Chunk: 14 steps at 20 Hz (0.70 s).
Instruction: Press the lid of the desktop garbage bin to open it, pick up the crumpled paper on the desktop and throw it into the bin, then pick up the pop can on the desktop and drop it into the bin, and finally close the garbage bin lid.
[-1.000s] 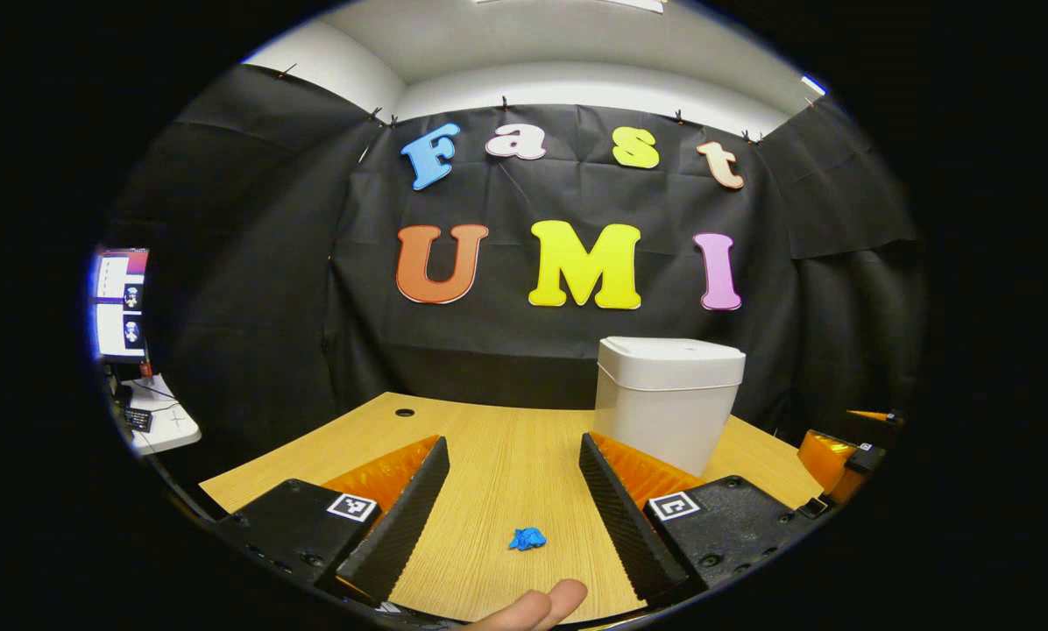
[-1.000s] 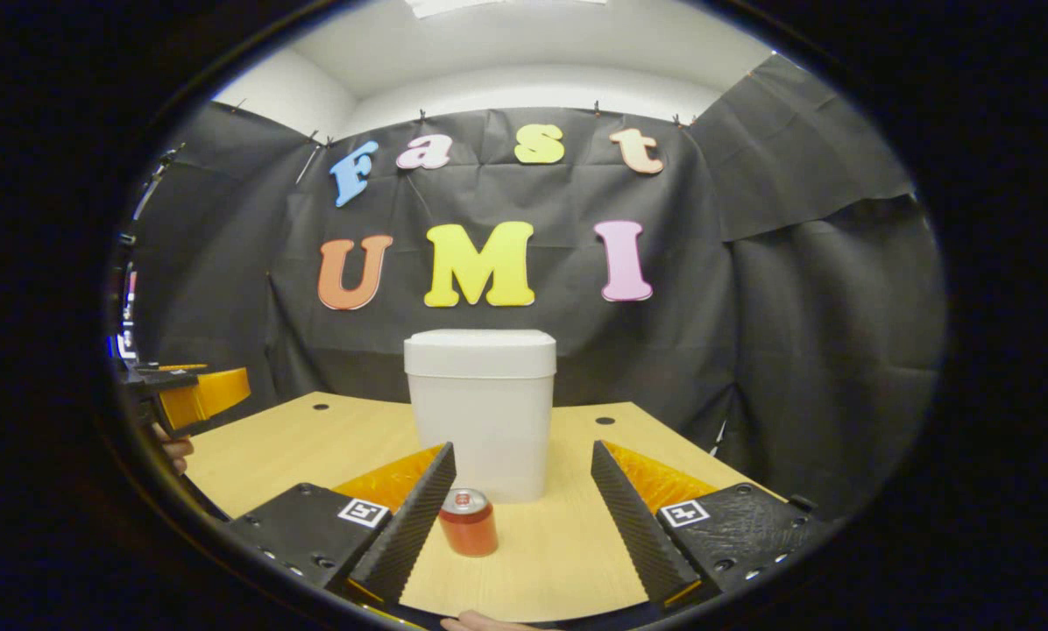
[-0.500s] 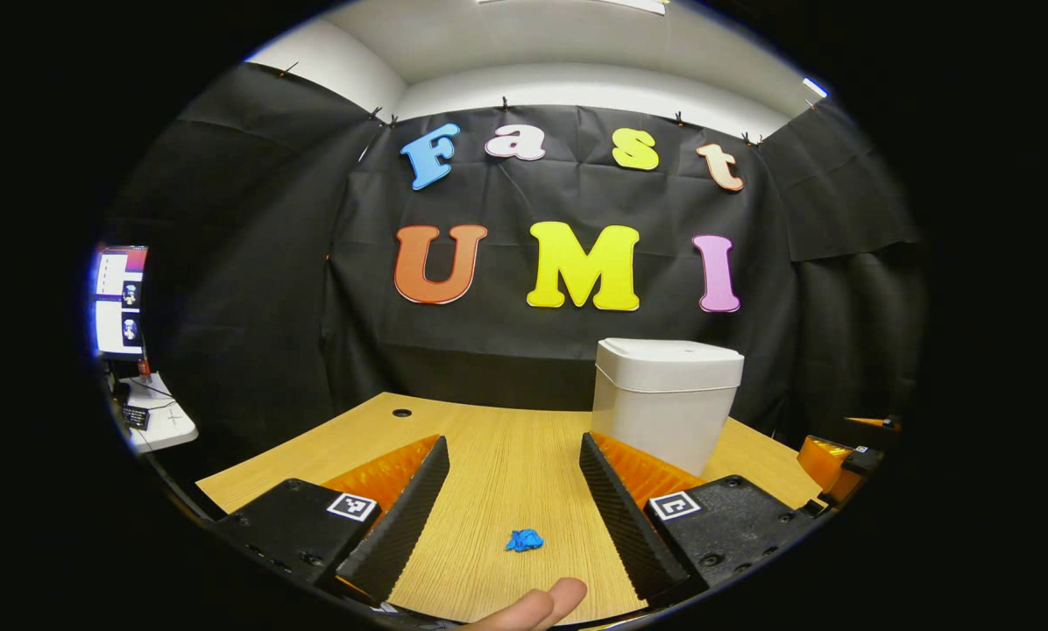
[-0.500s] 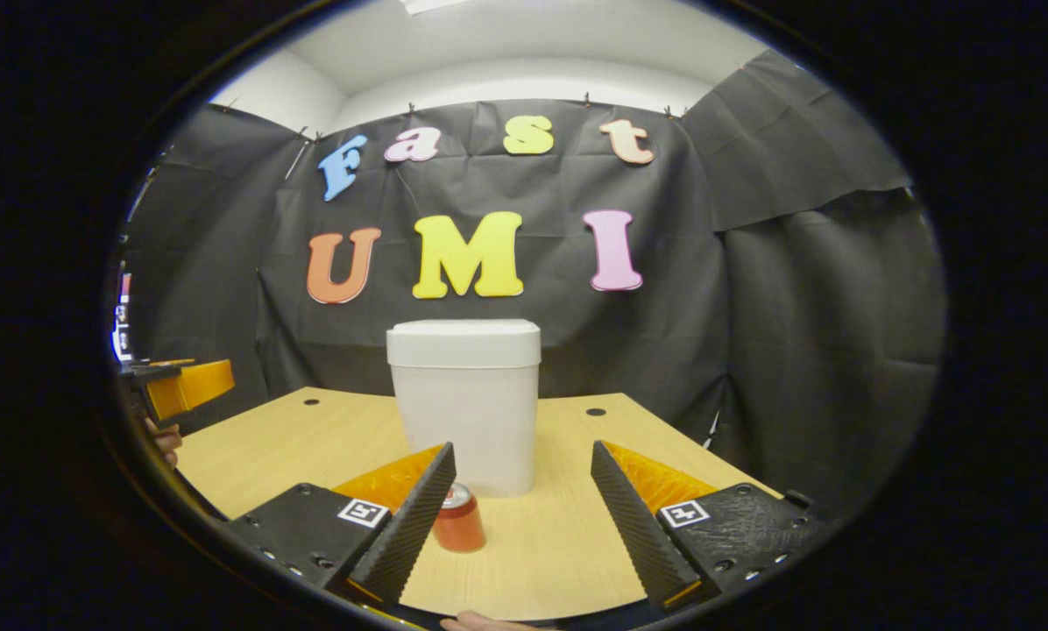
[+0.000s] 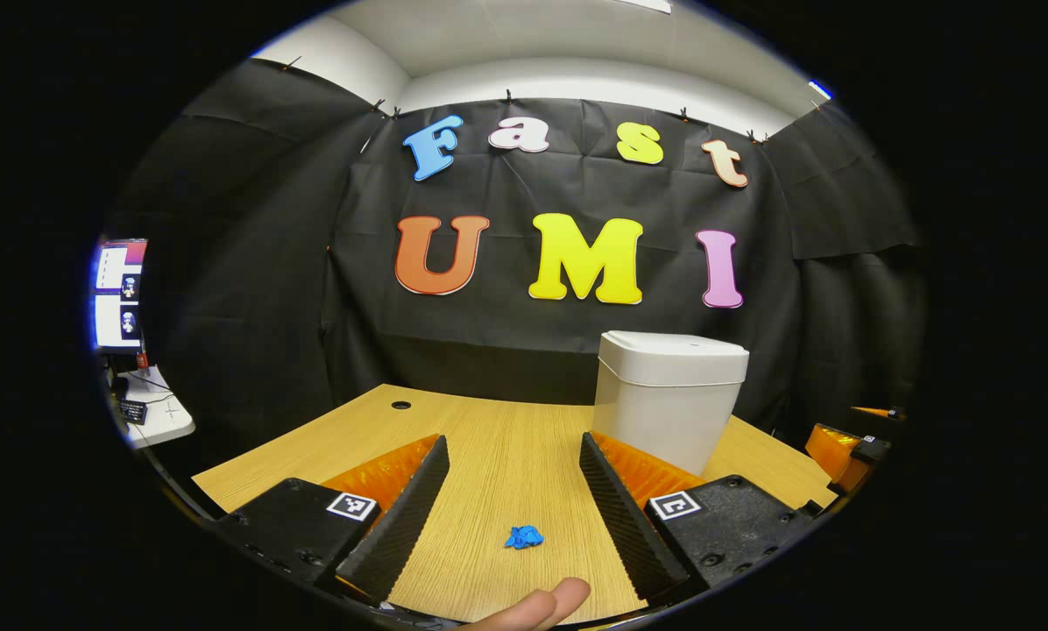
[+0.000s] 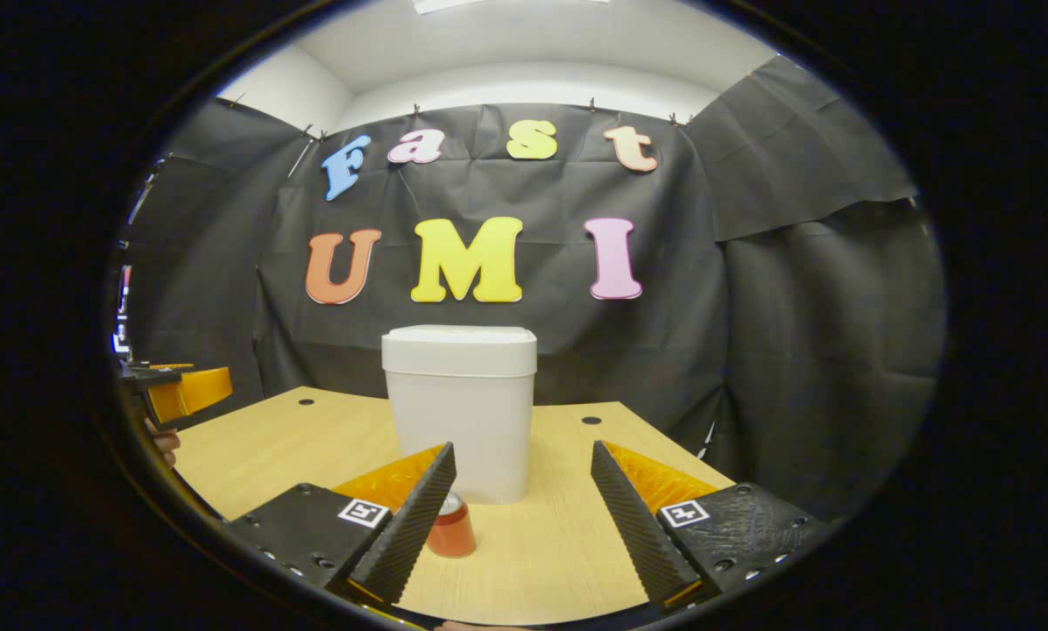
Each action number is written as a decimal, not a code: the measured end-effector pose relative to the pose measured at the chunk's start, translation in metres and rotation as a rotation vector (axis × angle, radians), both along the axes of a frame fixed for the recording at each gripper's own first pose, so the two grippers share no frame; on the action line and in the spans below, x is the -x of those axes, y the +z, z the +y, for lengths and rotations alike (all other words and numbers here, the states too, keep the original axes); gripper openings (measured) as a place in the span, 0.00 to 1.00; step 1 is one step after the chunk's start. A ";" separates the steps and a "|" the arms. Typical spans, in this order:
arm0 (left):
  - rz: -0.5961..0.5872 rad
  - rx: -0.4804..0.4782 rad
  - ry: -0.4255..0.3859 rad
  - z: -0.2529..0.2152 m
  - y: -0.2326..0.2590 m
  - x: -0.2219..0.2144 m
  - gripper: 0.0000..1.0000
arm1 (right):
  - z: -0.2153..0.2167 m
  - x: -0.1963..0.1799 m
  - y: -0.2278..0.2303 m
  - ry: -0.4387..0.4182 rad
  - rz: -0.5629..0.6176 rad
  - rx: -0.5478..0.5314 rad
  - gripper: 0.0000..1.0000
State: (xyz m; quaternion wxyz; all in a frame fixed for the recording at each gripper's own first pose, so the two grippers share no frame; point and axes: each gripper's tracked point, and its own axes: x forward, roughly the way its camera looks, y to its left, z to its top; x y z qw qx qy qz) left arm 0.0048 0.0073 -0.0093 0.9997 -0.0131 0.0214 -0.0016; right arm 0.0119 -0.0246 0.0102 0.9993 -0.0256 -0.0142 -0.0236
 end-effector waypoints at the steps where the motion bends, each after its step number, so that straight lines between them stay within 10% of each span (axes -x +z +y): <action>1: 0.001 0.000 -0.002 0.000 0.000 0.001 0.97 | 0.000 0.000 0.001 -0.006 -0.005 0.005 0.96; 8: 0.011 -0.004 0.011 0.004 -0.003 -0.002 0.97 | 0.005 -0.009 0.006 0.001 -0.015 0.018 0.81; 13: 0.020 -0.001 0.021 0.007 -0.006 -0.004 0.97 | 0.004 -0.013 0.013 -0.024 -0.043 0.023 0.17; 14: 0.022 -0.001 0.021 0.009 -0.006 -0.005 0.97 | 0.004 -0.018 0.013 -0.039 -0.042 0.046 0.17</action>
